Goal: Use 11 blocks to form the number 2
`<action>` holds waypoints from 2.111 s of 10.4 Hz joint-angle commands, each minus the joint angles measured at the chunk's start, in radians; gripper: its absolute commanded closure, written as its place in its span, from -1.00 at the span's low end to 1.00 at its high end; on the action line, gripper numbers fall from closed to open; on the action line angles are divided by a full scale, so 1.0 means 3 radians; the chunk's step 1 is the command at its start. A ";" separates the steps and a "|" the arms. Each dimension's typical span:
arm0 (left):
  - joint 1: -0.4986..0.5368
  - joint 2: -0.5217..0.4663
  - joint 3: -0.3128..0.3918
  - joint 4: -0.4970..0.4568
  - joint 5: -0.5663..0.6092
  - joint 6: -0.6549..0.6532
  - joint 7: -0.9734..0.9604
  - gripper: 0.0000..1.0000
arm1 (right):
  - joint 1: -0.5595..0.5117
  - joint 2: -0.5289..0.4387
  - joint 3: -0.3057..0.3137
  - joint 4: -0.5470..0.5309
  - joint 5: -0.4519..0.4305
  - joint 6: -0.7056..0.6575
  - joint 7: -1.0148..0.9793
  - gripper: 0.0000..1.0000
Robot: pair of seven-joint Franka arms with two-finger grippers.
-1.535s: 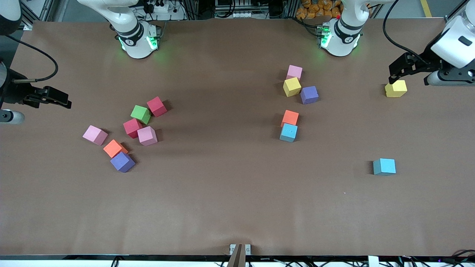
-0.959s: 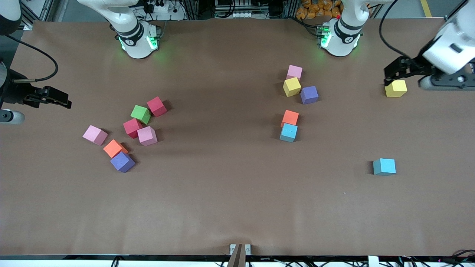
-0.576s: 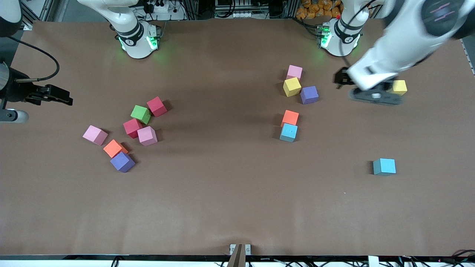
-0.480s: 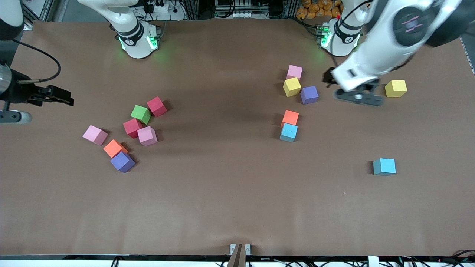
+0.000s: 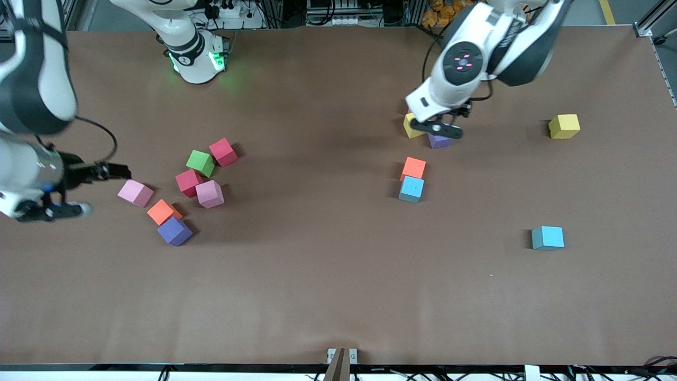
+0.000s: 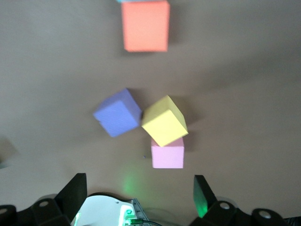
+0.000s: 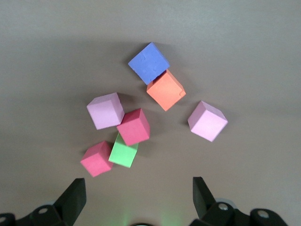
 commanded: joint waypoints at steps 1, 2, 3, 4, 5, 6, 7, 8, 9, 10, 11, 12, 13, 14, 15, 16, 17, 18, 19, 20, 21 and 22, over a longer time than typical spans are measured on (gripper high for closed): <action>0.0080 -0.0163 -0.0356 -0.0528 -0.0199 0.0424 -0.0188 -1.00 | 0.0055 0.0302 0.0053 0.0056 0.0011 0.0020 -0.0299 -1.00; 0.0085 -0.0158 -0.0448 -0.0676 -0.0200 0.0542 -0.0250 -1.00 | 0.0131 0.0445 0.0059 0.0051 0.0016 0.0031 -0.0366 -1.00; 0.0085 -0.0158 -0.0484 -0.0814 -0.0205 0.0645 -0.0251 -1.00 | 0.0183 0.0552 0.0089 0.0030 0.0097 0.0107 -0.0372 -1.00; 0.0085 -0.0163 -0.0490 -0.0993 -0.0225 0.0828 -0.0251 -1.00 | 0.0193 0.0650 0.0089 -0.0036 0.0367 0.0193 -0.0377 -1.00; 0.0085 -0.0158 -0.0490 -0.1152 -0.0337 0.1032 -0.0251 -1.00 | 0.0224 0.0721 0.0089 -0.0087 0.0440 0.0321 -0.0377 -1.00; 0.0085 -0.0143 -0.0490 -0.1224 -0.0358 0.1130 -0.0256 -1.00 | 0.0300 0.0753 0.0089 -0.0209 0.0446 0.0525 -0.0377 -1.00; 0.0075 -0.0092 -0.0515 -0.1250 -0.0399 0.1167 -0.0307 -1.00 | 0.0351 0.0748 0.0089 -0.0382 0.0446 0.0805 -0.0372 -1.00; 0.0080 -0.0077 -0.0647 -0.1311 -0.0425 0.1324 -0.0398 -1.00 | 0.0377 0.0753 0.0089 -0.0521 0.0441 0.1025 -0.0372 -1.00; 0.0080 0.0030 -0.0679 -0.1327 -0.0425 0.1417 -0.0526 -1.00 | 0.0383 0.0758 0.0089 -0.0633 0.0441 0.1180 -0.0377 -1.00; 0.0060 0.0071 -0.0679 -0.1327 -0.0425 0.1458 -0.0573 -1.00 | 0.0383 0.0768 0.0089 -0.0726 0.0441 0.1257 -0.0377 -1.00; 0.0050 0.0087 -0.0679 -0.1337 -0.0425 0.1474 -0.0588 -1.00 | 0.0398 0.0778 0.0089 -0.0818 0.0436 0.1364 -0.0382 -1.00; 0.0049 0.0097 -0.0679 -0.1363 -0.0425 0.1474 -0.0593 -1.00 | 0.0403 0.0758 0.0089 -0.0970 0.0436 0.1522 -0.0433 -1.00; 0.0049 0.0102 -0.0679 -0.1373 -0.0425 0.1489 -0.0594 -1.00 | 0.0393 0.0738 0.0089 -0.1088 0.0436 0.1640 -0.0535 -1.00; 0.0049 0.0123 -0.0679 -0.1393 -0.0425 0.1535 -0.0594 -1.00 | 0.0388 0.0712 0.0094 -0.1130 0.0436 0.1651 -0.0561 -1.00; 0.0044 0.0169 -0.0679 -0.1424 -0.0425 0.1637 -0.0594 -1.00 | 0.0388 0.0646 0.0094 -0.1247 0.0436 0.1707 -0.0561 -1.00; 0.0034 0.0174 -0.0679 -0.1490 -0.0425 0.1734 -0.0594 -1.00 | 0.0398 0.0494 0.0094 -0.1496 0.0436 0.1910 -0.0561 -1.00; 0.0034 0.0179 -0.0679 -0.1516 -0.0425 0.1770 -0.0588 -1.00 | 0.0413 0.0335 0.0099 -0.1726 0.0436 0.2120 -0.0561 -1.00; 0.0034 0.0184 -0.0679 -0.1532 -0.0420 0.1781 -0.0588 -1.00 | 0.0428 0.0207 0.0099 -0.1870 0.0436 0.2218 -0.0561 -1.00; 0.0029 0.0184 -0.0684 -0.1552 -0.0420 0.1811 -0.0588 -1.00 | 0.0439 0.0099 0.0099 -0.1958 0.0436 0.2244 -0.0561 -1.00; 0.0029 0.0184 -0.0684 -0.1567 -0.0410 0.1832 -0.0588 -1.00 | 0.0444 -0.0043 0.0099 -0.2095 0.0436 0.2351 -0.0561 -1.00; 0.0029 0.0184 -0.0684 -0.1583 -0.0394 0.1837 -0.0583 -1.00 | 0.0479 -0.0192 0.0110 -0.2315 0.0436 0.2630 -0.0566 -1.00; 0.0029 0.0194 -0.0684 -0.1588 -0.0389 0.1847 -0.0583 -1.00 | 0.0490 -0.0294 0.0145 -0.2534 0.0431 0.2957 -0.0571 -1.00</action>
